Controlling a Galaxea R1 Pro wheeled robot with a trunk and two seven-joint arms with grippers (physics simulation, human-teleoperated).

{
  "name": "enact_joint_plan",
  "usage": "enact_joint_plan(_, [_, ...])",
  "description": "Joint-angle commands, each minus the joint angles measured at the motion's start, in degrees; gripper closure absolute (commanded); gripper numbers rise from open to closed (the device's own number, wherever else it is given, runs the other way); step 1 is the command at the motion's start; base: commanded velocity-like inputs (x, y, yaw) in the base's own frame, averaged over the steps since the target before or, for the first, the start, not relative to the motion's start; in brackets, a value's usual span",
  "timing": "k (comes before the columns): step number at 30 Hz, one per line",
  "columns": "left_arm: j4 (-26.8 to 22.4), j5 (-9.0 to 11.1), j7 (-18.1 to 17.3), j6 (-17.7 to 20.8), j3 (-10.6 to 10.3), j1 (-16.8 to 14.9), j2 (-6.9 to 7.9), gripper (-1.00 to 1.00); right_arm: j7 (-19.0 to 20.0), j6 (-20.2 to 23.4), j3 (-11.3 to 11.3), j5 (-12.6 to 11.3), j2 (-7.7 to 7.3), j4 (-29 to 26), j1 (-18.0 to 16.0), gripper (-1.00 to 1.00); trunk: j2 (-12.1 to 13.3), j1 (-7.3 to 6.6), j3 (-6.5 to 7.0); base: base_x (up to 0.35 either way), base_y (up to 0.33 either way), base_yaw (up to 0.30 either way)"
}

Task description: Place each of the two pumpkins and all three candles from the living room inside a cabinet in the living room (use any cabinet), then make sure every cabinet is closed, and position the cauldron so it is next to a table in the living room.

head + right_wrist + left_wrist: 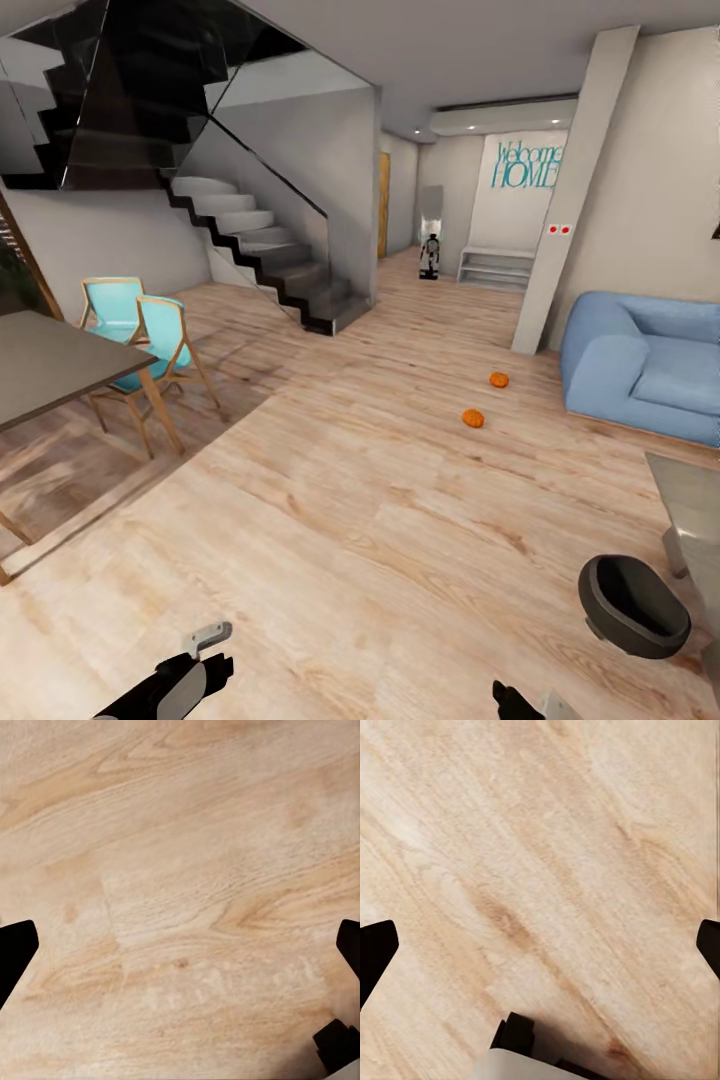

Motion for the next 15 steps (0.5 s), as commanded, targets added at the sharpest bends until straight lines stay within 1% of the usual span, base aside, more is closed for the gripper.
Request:
enact_joint_plan(1, [-0.16, 0.43, 0.45, 0.23, -0.47, 0.0, 0.07, -1.0, 0.04, -0.16, 0.49, -0.51, -0.04, -0.03, -0.03, -1.0, -0.03, 0.04, -0.06, 0.327, 0.0, -0.041])
enact_joint_plan(7, [-0.18, 0.43, 0.45, 0.23, -0.47, -0.01, 0.07, -1.0, 0.2, -0.14, 0.49, -0.51, -0.01, -0.03, -0.03, -1.0, -0.03, 0.04, -0.05, 0.329, 0.005, -0.011])
enact_joint_plan(15, [-0.18, 0.43, 0.45, 0.18, -0.46, -0.01, 0.07, -1.0, 0.18, -0.25, 0.49, -0.49, 0.03, 0.01, -0.03, -1.0, -0.03, 0.04, -0.05, 0.33, 0.059, 0.0])
